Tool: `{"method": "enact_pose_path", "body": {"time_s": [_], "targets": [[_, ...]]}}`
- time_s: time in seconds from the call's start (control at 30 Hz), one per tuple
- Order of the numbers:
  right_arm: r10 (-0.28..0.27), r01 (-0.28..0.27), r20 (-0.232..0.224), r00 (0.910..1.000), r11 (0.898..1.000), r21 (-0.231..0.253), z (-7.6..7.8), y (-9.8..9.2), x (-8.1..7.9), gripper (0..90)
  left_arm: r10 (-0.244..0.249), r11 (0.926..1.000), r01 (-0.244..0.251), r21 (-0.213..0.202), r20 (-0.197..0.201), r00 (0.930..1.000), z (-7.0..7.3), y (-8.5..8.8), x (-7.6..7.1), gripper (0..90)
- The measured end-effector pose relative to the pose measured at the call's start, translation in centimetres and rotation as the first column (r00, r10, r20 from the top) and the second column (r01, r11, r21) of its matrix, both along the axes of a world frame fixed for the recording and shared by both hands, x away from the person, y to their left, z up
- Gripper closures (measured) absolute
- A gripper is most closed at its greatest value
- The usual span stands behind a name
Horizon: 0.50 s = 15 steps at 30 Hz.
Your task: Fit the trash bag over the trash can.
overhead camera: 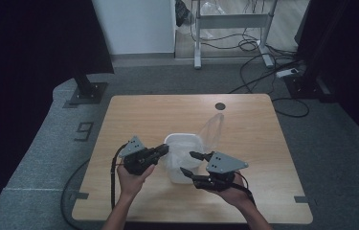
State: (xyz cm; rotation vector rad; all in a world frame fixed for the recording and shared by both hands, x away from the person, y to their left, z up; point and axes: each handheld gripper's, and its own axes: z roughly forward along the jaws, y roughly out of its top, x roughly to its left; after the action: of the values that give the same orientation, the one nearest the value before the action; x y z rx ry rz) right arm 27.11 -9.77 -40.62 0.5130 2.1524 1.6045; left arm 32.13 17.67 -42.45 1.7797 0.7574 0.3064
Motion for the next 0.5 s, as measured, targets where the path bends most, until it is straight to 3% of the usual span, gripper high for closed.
{"method": "enact_pose_path", "body": {"time_s": [0.1, 0.23, 0.33, 0.5], "targets": [[0.011, -0.011, -0.004, 0.9999, 1.0, -0.021, -0.4, 0.5, 0.2, 48.2, 0.001, 1.0, -0.001, -0.003, -0.003, 1.0, 0.0, 0.1, 0.1, 83.5], [0.024, -0.024, -0.006, 0.9997, 0.999, -0.021, -0.7, 0.5, 0.1, 71.9, 0.007, 0.9999, -0.007, -0.009, -0.006, 1.0, -0.1, 0.1, 0.2, 83.4], [0.026, -0.026, 0.003, 0.9997, 1.0, -0.012, -1.1, 0.1, -0.1, 84.4, 0.015, 0.9998, -0.015, -0.016, -0.012, 0.9998, -0.1, 0.3, 0.3, 83.6], [0.053, -0.053, -0.009, 0.9986, 0.998, -0.021, -2.2, -0.7, -1.0, 88.9, 0.029, 0.9991, -0.03, -0.031, -0.024, 0.9993, -0.1, 0.6, 0.5, 84.6]]}}
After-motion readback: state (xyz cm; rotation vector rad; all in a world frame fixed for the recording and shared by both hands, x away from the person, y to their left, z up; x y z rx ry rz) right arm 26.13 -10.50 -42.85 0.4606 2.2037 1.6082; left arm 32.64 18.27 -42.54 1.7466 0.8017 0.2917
